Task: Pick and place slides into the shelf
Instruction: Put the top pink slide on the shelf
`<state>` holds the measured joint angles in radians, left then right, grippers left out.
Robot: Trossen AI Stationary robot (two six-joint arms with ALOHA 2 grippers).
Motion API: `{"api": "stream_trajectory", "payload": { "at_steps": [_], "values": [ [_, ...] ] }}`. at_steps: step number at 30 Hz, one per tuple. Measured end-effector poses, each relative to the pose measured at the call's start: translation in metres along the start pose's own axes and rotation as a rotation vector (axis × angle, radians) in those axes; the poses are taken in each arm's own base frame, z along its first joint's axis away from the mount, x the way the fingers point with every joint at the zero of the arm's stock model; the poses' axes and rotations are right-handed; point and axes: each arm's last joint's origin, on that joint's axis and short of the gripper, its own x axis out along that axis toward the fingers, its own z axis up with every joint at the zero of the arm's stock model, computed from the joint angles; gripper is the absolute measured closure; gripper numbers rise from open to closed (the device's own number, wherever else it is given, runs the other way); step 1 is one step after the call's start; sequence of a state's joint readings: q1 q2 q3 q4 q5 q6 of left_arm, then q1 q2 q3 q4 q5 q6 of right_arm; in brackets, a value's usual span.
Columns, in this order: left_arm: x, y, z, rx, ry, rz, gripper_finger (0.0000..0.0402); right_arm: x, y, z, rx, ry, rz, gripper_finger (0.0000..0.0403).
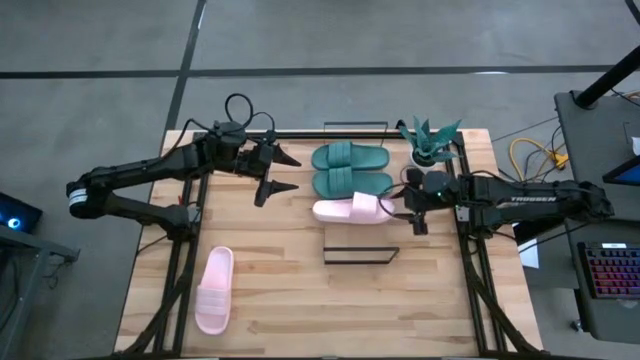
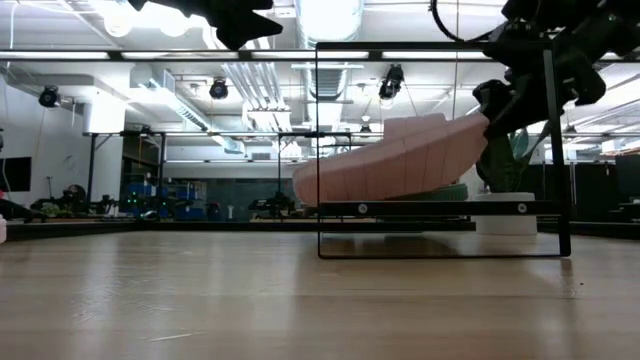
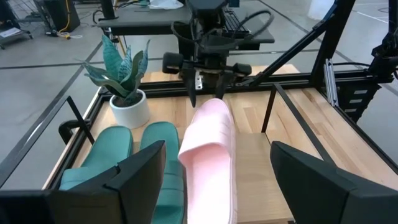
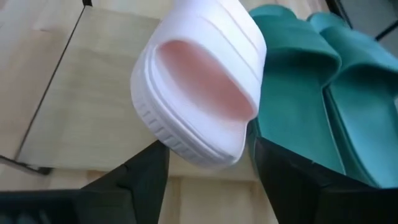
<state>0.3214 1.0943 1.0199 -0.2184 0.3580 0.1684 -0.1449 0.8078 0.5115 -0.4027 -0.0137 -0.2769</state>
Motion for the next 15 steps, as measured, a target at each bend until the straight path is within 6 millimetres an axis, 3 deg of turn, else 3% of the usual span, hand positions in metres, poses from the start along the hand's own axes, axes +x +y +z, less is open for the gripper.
{"api": "stream_trajectory", "payload": {
  "at_steps": [15],
  "values": [
    [0.000,0.000,0.000,0.001,0.000,0.000,0.0127,-0.019,-0.005,0.018,0.150,0.038,0.007,0.0170]
  ]
}}
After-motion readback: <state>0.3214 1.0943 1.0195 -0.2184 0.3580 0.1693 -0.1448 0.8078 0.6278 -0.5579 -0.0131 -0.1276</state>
